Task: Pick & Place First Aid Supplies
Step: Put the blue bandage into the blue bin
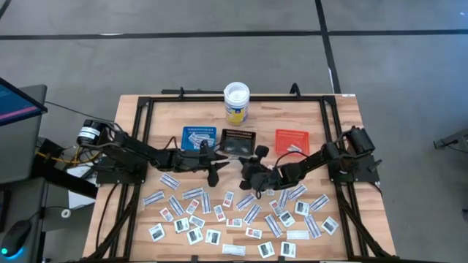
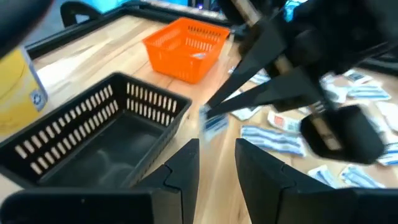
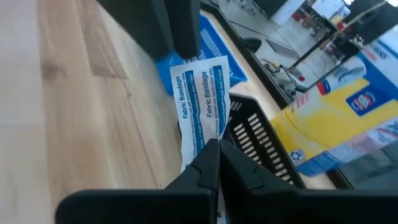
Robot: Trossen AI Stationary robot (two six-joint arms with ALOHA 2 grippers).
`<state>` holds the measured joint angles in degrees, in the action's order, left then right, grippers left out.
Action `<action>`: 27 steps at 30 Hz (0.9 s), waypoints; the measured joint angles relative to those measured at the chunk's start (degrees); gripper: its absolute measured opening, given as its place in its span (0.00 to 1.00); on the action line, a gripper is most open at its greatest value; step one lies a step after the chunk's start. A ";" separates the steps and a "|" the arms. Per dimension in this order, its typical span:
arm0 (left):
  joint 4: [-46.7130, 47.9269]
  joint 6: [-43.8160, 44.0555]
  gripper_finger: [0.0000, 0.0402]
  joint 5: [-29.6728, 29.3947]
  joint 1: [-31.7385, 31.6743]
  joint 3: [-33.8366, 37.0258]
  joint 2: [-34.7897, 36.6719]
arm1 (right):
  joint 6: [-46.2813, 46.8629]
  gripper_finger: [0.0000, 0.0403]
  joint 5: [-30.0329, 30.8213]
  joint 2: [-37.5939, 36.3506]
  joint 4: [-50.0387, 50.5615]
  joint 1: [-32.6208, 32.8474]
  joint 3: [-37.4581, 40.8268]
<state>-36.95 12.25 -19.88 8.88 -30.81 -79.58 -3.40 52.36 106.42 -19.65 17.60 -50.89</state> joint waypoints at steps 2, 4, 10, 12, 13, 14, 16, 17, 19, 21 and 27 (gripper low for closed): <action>-0.07 0.00 0.26 0.47 -0.29 0.00 -0.47 | -0.09 0.00 0.00 -0.01 -0.34 0.05 -0.02; -0.09 0.00 0.26 0.83 -0.42 0.00 -0.79 | -0.13 0.00 0.00 -0.01 -0.34 0.00 -0.03; -0.82 0.00 0.26 0.86 -0.43 0.00 -0.80 | -0.19 0.00 0.00 -0.01 -1.60 0.01 -0.04; -1.03 0.00 0.26 0.86 -0.43 0.00 -0.80 | -0.19 0.00 -0.21 -0.01 -3.41 0.01 -0.04; -1.01 0.00 0.26 0.86 -0.43 0.00 -0.80 | -0.19 0.00 -1.05 -0.01 -4.20 0.00 -0.07; -1.02 0.00 0.26 0.86 -0.43 0.00 -0.79 | -0.20 0.00 -2.10 -0.03 -5.06 -0.02 -0.07; -1.23 0.00 0.26 0.86 -0.41 0.00 -0.78 | -0.20 0.00 -4.14 -0.03 -6.54 -0.01 -0.07; -1.27 0.00 0.26 0.88 -0.41 0.00 -0.79 | -0.19 0.00 -4.93 -0.06 -6.87 -0.08 -0.08; -1.29 0.00 0.26 0.79 -0.41 0.00 -0.77 | -0.19 0.00 -6.34 -0.07 -6.91 -0.55 -0.11; -1.46 0.00 0.26 0.42 -0.41 0.00 -0.77 | -0.18 0.01 -6.91 -0.07 -6.82 -0.87 -0.11; -1.49 -1.64 0.14 0.38 -0.41 0.00 -0.75 | -0.19 0.05 -7.45 -0.07 -6.67 -0.91 -0.13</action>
<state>-38.44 10.61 -19.51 8.47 -30.81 -80.34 -3.60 44.91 106.34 -26.32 16.69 -51.03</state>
